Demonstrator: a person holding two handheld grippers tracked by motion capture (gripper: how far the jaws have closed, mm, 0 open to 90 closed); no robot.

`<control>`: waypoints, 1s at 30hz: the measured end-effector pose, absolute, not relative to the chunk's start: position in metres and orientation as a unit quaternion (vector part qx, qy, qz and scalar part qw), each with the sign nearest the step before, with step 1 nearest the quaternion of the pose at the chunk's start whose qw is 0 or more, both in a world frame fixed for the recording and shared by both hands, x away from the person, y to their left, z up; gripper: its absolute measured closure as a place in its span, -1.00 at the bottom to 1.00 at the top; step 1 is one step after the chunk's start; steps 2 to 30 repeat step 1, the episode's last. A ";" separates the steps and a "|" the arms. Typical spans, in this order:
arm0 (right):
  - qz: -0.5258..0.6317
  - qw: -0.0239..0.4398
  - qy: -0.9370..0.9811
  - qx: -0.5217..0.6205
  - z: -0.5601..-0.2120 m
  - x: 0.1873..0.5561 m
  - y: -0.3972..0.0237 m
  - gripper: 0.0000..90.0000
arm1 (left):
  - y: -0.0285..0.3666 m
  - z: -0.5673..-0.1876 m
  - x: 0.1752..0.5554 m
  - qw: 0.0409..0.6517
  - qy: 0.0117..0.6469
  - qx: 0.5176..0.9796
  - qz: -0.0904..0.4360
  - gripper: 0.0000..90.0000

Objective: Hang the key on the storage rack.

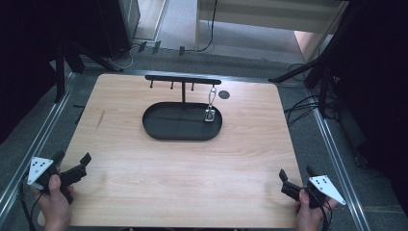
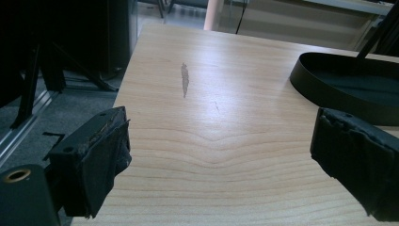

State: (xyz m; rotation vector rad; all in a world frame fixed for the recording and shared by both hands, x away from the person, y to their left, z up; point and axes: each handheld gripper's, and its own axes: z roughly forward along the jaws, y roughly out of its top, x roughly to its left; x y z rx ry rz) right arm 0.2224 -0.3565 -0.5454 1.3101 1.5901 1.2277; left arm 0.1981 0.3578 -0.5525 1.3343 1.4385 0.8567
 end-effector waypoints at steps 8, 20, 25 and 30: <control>0.476 0.363 0.618 0.509 -0.545 0.222 -0.356 -1.00 | 0.358 -0.553 0.198 0.480 0.589 0.547 0.352 -0.88; 0.476 0.363 0.618 0.509 -0.545 0.222 -0.356 -1.00 | 0.358 -0.553 0.198 0.480 0.589 0.547 0.352 -0.88; 0.476 0.363 0.618 0.509 -0.545 0.222 -0.356 -1.00 | 0.358 -0.553 0.198 0.480 0.589 0.547 0.352 -0.88; 0.476 0.363 0.618 0.509 -0.545 0.222 -0.356 -1.00 | 0.358 -0.553 0.198 0.480 0.589 0.547 0.352 -0.88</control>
